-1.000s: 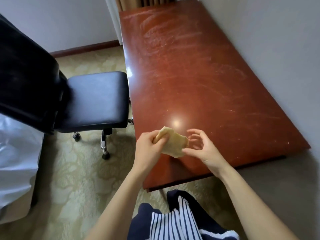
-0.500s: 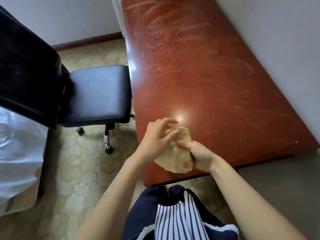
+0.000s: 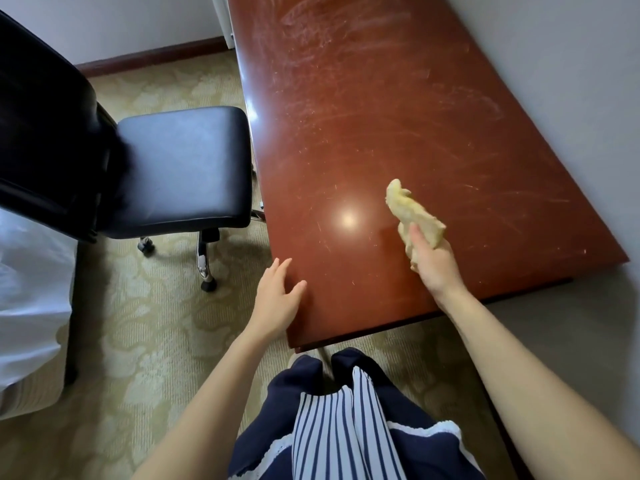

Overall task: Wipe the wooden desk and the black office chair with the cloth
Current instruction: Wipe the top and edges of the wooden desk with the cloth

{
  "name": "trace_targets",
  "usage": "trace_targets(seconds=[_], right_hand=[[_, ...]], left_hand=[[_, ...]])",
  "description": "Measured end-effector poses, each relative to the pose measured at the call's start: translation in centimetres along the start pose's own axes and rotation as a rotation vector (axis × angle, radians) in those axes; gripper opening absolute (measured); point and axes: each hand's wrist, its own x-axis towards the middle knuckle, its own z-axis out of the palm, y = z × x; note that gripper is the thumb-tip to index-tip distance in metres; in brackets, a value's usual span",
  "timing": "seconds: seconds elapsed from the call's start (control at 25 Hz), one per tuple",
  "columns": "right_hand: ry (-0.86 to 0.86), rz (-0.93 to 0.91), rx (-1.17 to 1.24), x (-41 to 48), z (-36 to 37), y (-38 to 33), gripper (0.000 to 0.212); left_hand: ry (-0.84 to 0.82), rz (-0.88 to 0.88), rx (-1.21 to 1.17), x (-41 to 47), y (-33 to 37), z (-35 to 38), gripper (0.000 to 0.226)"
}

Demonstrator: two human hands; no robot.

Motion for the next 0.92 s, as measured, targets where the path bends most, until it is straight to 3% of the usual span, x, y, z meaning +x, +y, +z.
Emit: trace_targets(seconds=[0.08,0.12,0.24,0.36,0.44,0.6,0.76,0.92], right_hand=[[0.065,-0.325,-0.582,0.3,1.2,1.5,0.039],[0.061,-0.437,-0.754,0.1,2.1,2.3,0.05],[-0.073,-0.497,-1.064,-1.5,4.7,4.5,0.082],[-0.185,-0.353,-1.126,-2.5,7.0,5.8,0.089],[-0.268,-0.364,-1.137,-3.0,8.3,6.1,0.09],[-0.443,-0.642,-1.185,-4.8,8.6,7.0,0.089],[-0.601,-0.983,-1.233,-4.5,3.6,7.3,0.074],[-0.473,-0.702,-1.359,-1.0,-1.4,7.2,0.086]], left_hand=[[-0.053,-0.033,-0.047,-0.5,-0.9,0.2,0.059],[-0.077,-0.046,-0.07,-0.8,-1.2,0.3,0.061],[-0.126,-0.054,-0.058,-1.2,-2.0,0.4,0.065],[-0.157,-0.067,-0.072,-1.2,-2.4,0.3,0.066],[-0.187,-0.1,-0.12,-1.0,-2.8,0.0,0.067],[-0.213,-0.106,-0.122,-0.5,-3.3,-0.5,0.068],[-0.183,-0.1,-0.128,-0.1,-3.4,-0.5,0.066],[-0.158,-0.075,-0.089,0.1,-3.3,-0.4,0.065]])
